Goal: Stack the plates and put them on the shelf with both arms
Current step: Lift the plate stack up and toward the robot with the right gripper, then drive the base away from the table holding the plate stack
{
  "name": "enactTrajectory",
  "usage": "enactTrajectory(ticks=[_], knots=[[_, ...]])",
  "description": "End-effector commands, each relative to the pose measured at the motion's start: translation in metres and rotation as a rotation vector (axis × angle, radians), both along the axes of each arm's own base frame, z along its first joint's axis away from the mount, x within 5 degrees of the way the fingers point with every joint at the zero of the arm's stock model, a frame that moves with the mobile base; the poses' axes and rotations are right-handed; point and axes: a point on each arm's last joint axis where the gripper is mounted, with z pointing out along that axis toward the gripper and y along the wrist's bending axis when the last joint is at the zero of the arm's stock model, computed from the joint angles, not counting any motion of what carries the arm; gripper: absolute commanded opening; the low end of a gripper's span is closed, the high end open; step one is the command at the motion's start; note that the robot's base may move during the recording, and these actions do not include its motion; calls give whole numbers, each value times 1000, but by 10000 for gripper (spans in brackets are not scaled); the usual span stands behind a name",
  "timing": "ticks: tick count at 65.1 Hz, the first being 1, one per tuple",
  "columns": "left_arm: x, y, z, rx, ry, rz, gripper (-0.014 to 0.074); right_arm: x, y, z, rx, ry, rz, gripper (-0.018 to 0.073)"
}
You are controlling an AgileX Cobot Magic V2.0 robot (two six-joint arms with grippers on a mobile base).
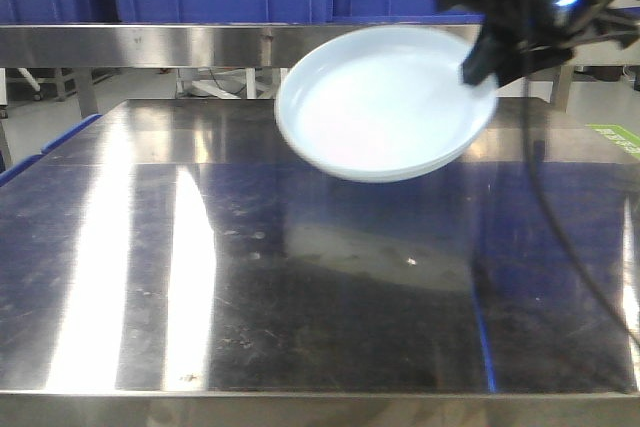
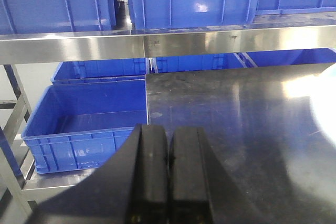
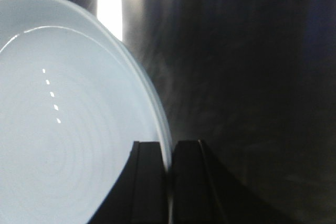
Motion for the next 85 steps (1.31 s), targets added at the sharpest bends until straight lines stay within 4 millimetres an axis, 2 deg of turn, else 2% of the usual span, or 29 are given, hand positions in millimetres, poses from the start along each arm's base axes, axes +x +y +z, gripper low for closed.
enactTrajectory(ticks=[1, 11, 21, 34, 59, 71, 85], knots=[[1, 1, 16, -22, -98, 7, 82, -15, -19, 47, -13, -267, -62, 56], [1, 1, 16, -22, -98, 7, 82, -50, -41, 57, -29, -393, -130, 56], [1, 1, 16, -22, -98, 7, 82, -89, -47, 56, -46, -489, -143, 56], [1, 1, 16, -22, -98, 7, 82, -139, -52, 42, -58, -532, -139, 56], [1, 1, 16, -22, -98, 7, 82, -220, -60, 33, -29, -705, -150, 56], [1, 1, 16, -22, -98, 7, 82, -246, -62, 20, -18, -765, -151, 56], [1, 1, 16, -22, -98, 7, 82, -258, -62, 14, -13, -769, -143, 56]])
